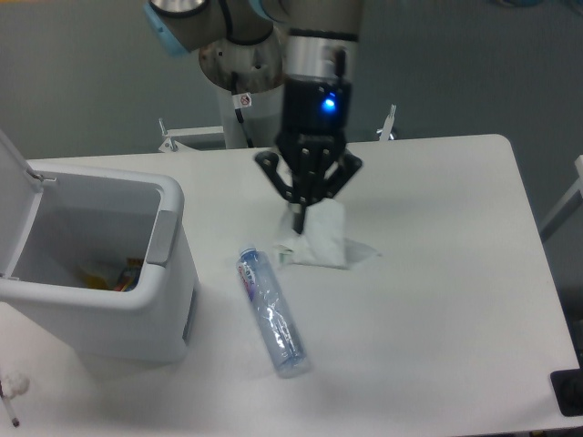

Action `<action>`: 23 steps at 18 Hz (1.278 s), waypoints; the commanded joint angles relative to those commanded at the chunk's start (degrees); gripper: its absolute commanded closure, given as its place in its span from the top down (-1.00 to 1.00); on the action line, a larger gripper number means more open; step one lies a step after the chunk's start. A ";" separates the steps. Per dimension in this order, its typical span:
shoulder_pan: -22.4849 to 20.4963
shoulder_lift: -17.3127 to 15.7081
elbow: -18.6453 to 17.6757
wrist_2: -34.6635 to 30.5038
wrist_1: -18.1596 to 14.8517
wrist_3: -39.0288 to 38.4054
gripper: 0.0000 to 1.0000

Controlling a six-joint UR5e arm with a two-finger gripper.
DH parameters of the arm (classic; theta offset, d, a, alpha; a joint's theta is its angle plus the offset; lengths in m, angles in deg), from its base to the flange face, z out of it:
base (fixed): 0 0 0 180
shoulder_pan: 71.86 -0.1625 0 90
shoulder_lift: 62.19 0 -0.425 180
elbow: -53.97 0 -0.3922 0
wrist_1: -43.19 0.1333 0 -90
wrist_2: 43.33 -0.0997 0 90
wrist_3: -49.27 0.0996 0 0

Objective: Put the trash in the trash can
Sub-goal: 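Carry the tissue over the trash bin and open the gripper, then move the open gripper over the clear water bottle and lower it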

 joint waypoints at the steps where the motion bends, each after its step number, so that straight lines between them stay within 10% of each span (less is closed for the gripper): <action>1: 1.50 -0.09 0.00 0.00 0.00 -0.71 -0.93; 11: 12.05 0.34 1.14 -0.09 0.44 -3.70 -0.82; 12: 13.19 0.78 1.49 -0.09 0.44 -3.61 -0.33; 13: 13.55 0.79 1.49 -0.09 0.44 -3.18 0.72; 14: 13.64 0.87 1.49 -0.09 0.53 -3.17 1.00; 23: 13.38 2.19 1.93 -1.67 0.44 -3.17 1.00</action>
